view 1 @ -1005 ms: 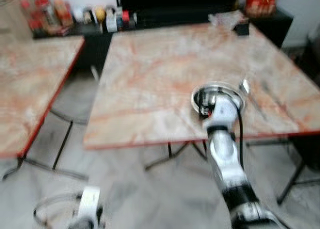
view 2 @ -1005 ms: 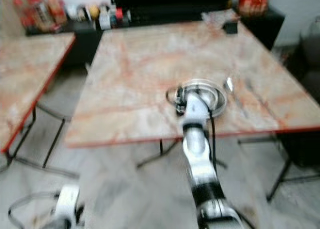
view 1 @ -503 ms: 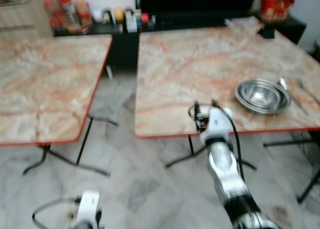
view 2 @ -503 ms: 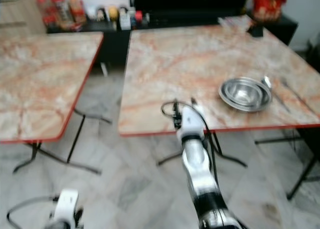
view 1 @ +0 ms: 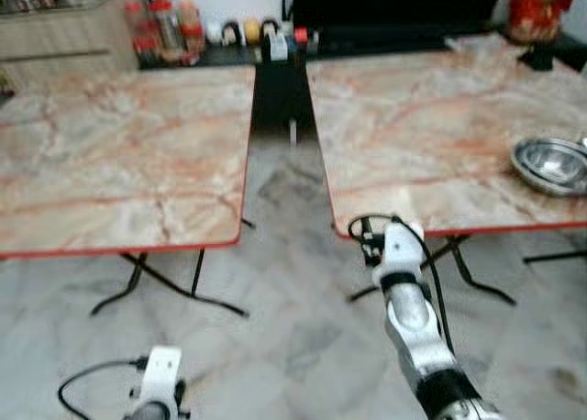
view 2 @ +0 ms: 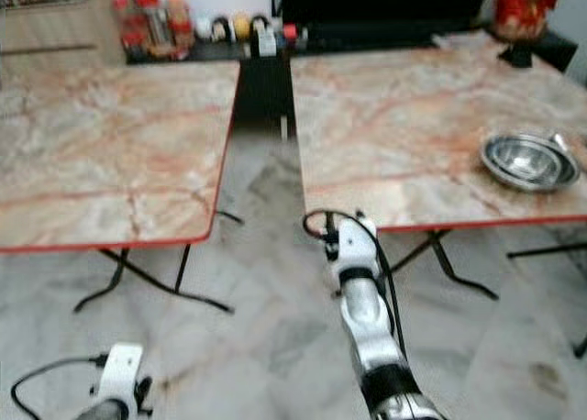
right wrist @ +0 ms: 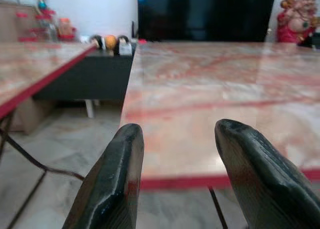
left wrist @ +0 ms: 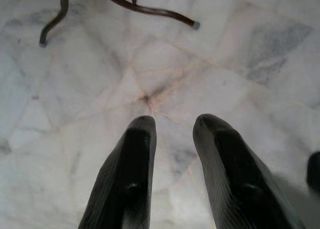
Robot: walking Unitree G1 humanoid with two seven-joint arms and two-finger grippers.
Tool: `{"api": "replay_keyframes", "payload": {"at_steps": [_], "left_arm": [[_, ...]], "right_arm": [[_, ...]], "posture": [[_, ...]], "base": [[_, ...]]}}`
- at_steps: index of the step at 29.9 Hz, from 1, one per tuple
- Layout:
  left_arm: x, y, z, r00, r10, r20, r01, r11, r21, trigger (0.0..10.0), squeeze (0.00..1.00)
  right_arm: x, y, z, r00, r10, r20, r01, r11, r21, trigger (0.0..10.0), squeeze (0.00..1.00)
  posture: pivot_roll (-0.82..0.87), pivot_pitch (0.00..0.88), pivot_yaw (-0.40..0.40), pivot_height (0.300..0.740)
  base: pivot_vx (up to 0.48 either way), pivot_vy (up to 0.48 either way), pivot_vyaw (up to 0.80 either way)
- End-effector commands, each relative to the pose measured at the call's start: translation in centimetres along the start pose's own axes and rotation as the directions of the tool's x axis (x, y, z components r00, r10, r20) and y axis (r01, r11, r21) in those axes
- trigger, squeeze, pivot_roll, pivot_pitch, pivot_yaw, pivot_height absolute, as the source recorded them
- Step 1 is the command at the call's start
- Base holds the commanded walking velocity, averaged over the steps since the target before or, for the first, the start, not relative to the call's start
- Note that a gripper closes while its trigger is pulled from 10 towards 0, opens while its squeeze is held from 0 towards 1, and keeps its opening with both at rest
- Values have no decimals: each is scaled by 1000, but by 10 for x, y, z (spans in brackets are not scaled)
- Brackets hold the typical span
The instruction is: Setting the table
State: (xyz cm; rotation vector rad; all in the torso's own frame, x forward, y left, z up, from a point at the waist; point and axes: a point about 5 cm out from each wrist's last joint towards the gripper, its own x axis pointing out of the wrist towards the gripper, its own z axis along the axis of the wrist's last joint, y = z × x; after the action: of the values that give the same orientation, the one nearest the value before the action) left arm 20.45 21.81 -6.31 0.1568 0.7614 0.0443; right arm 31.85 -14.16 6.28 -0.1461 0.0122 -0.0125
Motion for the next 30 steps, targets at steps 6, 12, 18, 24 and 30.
{"api": "replay_keyframes", "payload": {"at_steps": [6,12,18,24,30], "left_arm": [[-1,11,-2,1000,27,-4,-27,1000,9,10000,0],[-2,13,-2,999,32,-6,-32,999,9,10000,0],[-1,13,0,1000,31,-2,-31,999,13,10000,0],[-1,12,0,1000,31,-1,-30,999,11,10000,0],[-2,10,-2,1000,27,-6,-27,1000,8,10000,0]], "right_arm": [[-10,7,-25,993,39,-112,-41,999,-13,10000,0],[-22,-1,-48,976,14,-219,-18,1000,-16,10000,0],[-44,-15,-78,929,-31,-368,29,1000,-11,10000,0],[-78,-21,-114,825,-39,-564,20,999,-39,10000,0],[-106,-27,-135,736,-65,-674,41,998,-52,10000,0]], "posture": [[37,13,20,740],[33,9,28,740],[32,13,32,740],[36,15,32,740],[46,18,29,740]], "base": [[0,480,0],[0,480,0],[0,480,0],[0,480,0],[0,427,0]]}}
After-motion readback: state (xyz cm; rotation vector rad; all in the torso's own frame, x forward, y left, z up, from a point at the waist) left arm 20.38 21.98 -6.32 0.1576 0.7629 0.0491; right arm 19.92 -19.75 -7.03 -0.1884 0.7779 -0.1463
